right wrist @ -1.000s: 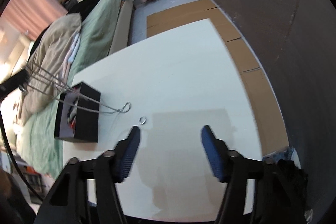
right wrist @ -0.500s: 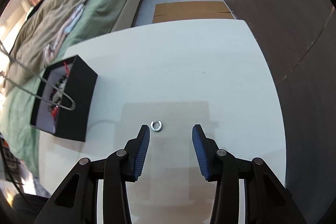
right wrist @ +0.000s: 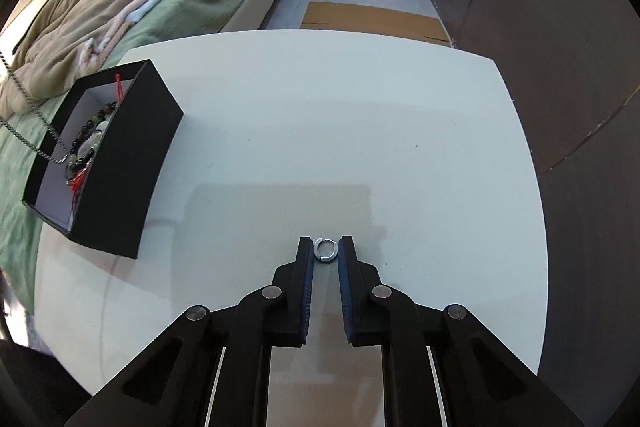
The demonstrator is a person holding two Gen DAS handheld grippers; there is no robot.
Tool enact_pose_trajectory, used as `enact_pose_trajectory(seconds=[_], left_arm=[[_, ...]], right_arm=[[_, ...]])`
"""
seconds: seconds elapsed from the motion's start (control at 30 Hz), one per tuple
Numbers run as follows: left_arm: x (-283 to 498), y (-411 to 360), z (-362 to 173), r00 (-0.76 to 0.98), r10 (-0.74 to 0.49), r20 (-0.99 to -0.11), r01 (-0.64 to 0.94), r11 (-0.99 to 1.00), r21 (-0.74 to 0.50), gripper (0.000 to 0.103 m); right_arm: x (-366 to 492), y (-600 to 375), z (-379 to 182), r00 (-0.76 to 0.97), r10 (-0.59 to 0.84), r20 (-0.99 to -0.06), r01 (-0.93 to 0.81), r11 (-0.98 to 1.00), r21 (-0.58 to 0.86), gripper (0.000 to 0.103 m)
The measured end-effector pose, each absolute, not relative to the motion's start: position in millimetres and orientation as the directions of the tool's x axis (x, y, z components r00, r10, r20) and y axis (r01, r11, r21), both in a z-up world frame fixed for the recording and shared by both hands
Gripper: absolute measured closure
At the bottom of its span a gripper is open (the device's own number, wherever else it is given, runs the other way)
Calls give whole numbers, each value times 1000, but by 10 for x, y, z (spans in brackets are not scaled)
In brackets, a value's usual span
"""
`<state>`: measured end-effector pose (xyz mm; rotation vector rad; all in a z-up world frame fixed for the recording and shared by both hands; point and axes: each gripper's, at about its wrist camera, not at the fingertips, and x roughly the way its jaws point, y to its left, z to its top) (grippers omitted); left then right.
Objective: Organize jewelry
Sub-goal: 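Carry the mouse necklace toward the box with the left tool while the right tool grasps the small silver ring, then lower the necklace into the box opening the left tool while the right tool drops the ring in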
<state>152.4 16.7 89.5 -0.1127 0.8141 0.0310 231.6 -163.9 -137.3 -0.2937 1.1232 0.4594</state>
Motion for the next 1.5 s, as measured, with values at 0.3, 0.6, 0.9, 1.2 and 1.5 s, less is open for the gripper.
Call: enact_pose_trajectory(seconds=[0.3, 0.6, 0.9, 1.2, 1.5], left_arm=[[1538, 244, 883, 688, -26, -725, -83, 990, -114, 84], [1577, 282, 788, 682, -59, -729, -68, 987, -143, 85], [1652, 321, 763, 681, -82, -728, -61, 984, -167, 85], [1774, 327, 611, 661, -98, -744, -62, 981, -184, 84], [1860, 389, -62, 588, -105, -802, -96, 975, -199, 84]], right_arm=[[2270, -1810, -1023, 362, 328, -873, -476, 870, 129, 90], [2192, -1921, -632, 395, 455, -798, -467, 848, 253, 90], [2164, -1988, -567, 403, 476, -782, -460, 844, 276, 90], [2194, -1992, -580, 394, 492, -777, -457, 838, 299, 90], [2188, -1995, -589, 384, 499, -777, -464, 832, 304, 90]])
